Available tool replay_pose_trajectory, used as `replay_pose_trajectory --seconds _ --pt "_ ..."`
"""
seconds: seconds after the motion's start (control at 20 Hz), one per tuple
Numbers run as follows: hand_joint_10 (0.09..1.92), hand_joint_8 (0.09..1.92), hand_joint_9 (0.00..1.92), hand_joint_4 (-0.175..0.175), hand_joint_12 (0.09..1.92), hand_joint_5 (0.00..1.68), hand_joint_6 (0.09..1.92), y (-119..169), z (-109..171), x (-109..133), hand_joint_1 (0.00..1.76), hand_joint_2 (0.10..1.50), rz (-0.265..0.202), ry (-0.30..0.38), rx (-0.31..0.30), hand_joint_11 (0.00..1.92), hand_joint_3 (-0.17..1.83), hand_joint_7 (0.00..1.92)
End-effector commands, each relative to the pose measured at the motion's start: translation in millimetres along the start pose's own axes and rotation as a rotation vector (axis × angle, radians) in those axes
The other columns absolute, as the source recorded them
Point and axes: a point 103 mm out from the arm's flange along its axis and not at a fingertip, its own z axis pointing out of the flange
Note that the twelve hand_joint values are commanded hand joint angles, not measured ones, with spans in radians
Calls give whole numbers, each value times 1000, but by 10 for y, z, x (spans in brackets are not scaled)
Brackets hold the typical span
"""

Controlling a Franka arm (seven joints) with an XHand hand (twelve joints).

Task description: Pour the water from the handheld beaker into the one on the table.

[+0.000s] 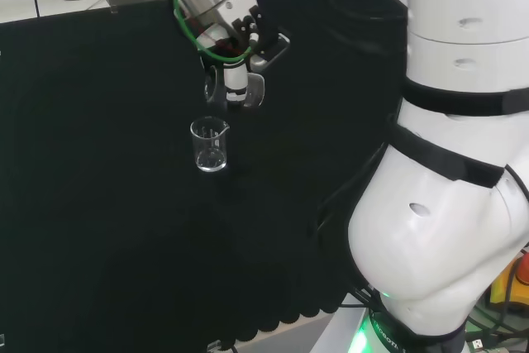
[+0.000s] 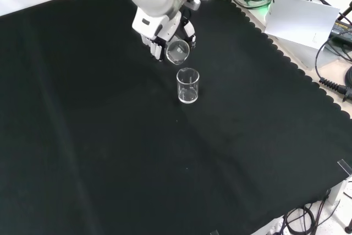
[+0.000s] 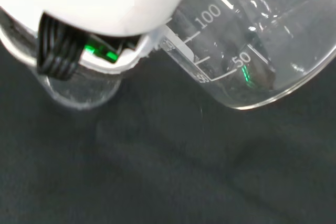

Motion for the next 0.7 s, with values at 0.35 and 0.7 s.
replay_pose_trajectory --seconds 0.35,0.7 --pt "843 907 1489 -151 834 1133 994 3 308 -425 1317 476 -109 222 -229 1132 1048 1337" --pt "835 908 1488 -143 831 1127 996 135 483 -591 1315 487 -164 317 -293 1118 1033 1330"
